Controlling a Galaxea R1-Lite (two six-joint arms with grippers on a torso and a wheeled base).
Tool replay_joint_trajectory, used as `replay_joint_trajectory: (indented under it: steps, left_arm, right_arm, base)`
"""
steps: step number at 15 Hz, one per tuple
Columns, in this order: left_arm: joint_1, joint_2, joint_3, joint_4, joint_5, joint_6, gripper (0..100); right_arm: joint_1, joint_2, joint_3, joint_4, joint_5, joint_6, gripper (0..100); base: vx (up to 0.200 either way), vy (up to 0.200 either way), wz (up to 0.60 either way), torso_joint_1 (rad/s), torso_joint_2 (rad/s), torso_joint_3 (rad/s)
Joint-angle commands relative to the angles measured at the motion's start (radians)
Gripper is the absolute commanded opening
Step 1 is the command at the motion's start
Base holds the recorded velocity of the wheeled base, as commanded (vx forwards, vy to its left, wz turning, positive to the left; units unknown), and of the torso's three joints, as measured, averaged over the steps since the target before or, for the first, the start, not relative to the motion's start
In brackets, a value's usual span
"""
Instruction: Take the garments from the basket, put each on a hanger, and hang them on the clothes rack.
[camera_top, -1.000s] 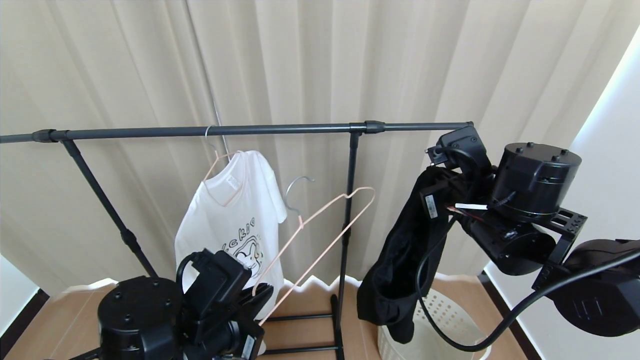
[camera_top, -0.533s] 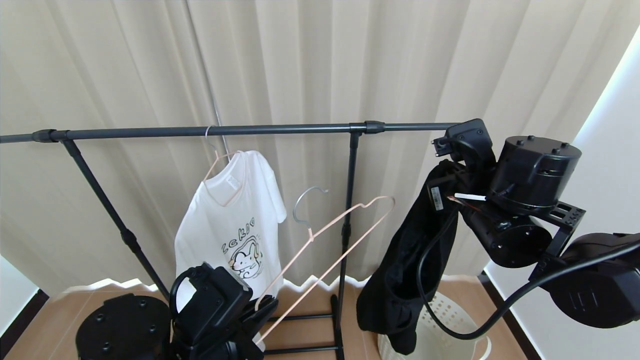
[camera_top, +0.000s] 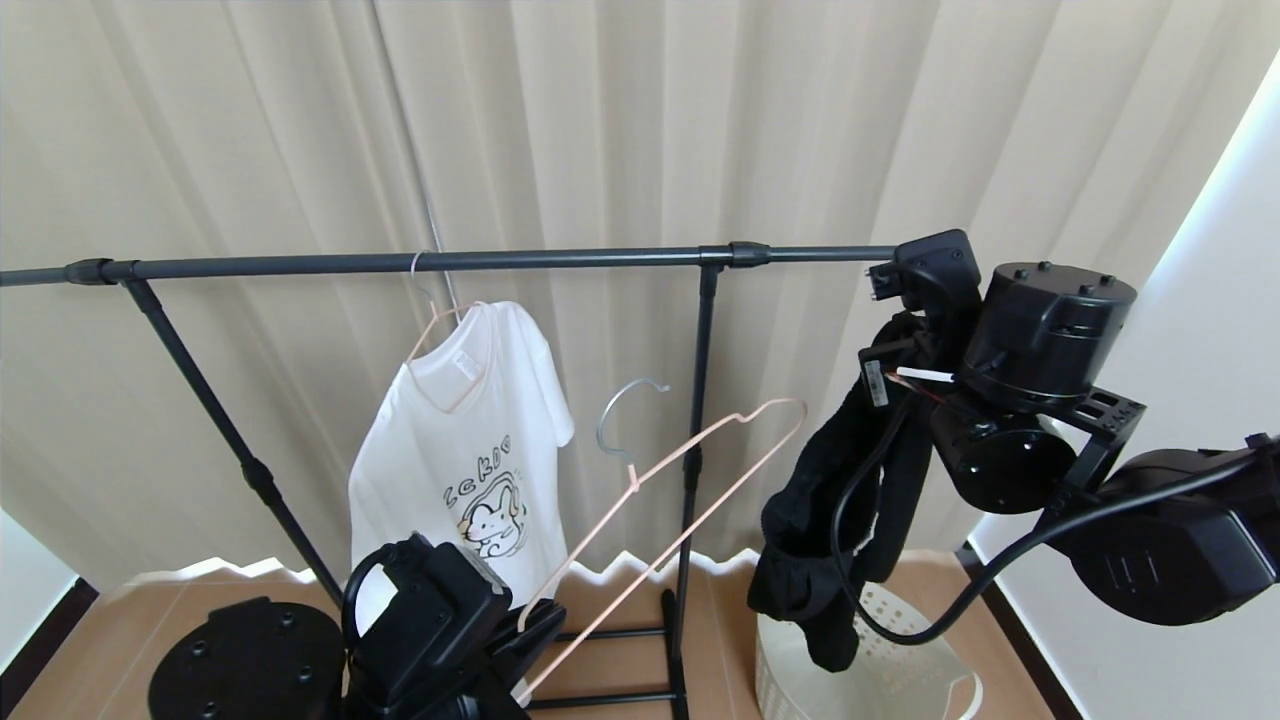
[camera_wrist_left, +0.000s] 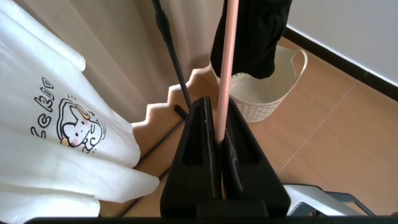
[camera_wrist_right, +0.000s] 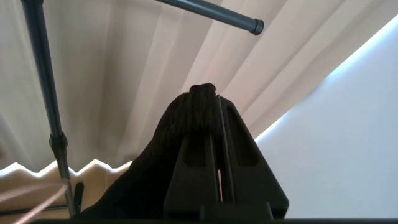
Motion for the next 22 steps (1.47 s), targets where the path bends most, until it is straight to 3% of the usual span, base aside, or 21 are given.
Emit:
replay_joint_trajectory:
  steps: [1, 14, 22]
  left_arm:
    - [-0.013, -0.004, 0.001, -0.001, 0.001, -0.002, 0]
    - [-0.039, 0.001, 0.006, -0.005, -0.026, -0.02, 0]
    - [-0.013, 0.05, -0.043, -0.005, -0.005, -0.085, 0]
  right_arm:
    - [0.0, 0.032, -0.011, -0.002, -0.016, 0.001, 0]
    - [-0.002, 0.122, -0.057, -0.072, -0.04, 0.003, 0]
    - [0.127, 0.081, 0.001, -0.074, -0.039, 0.004, 0]
  base:
    - [0.0, 0.0, 0.0, 0.0, 0.0, 0.0]
    - [0.0, 0.0, 0.0, 0.0, 0.0, 0.0]
    - [0.0, 0.0, 0.0, 0.0, 0.0, 0.0]
